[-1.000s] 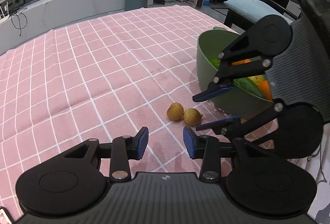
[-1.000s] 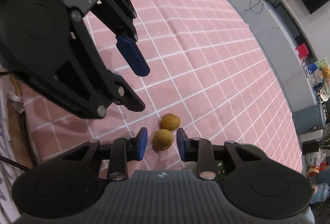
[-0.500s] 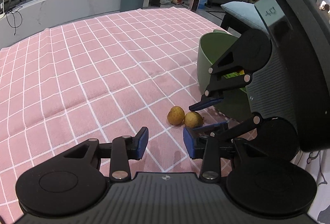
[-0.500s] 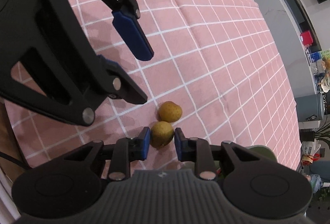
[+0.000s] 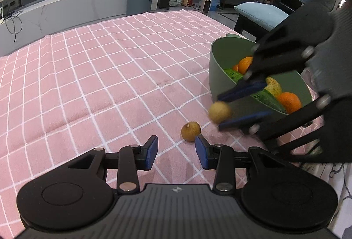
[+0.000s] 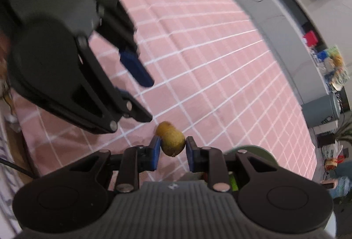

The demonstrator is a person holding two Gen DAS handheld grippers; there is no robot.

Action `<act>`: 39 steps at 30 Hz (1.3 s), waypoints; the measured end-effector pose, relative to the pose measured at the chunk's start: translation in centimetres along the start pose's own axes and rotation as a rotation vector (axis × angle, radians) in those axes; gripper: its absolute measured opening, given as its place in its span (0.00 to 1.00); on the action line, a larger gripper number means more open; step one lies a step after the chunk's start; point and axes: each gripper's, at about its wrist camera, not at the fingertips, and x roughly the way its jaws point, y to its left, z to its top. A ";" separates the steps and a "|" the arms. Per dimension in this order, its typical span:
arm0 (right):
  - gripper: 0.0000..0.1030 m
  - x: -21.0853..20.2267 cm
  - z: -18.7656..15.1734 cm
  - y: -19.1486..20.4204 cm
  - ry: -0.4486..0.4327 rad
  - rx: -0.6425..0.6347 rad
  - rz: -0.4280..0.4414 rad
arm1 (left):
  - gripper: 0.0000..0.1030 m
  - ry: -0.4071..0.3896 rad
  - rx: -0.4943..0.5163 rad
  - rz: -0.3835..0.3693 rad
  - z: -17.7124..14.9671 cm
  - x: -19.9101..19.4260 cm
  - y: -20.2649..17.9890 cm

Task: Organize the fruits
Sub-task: 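Carry both kiwis over the colander with both grippers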

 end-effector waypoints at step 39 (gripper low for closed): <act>0.20 -3.4 -15.8 -9.9 -0.090 0.904 -0.127 | 0.27 -0.024 -0.099 -0.021 4.6 0.5 -3.1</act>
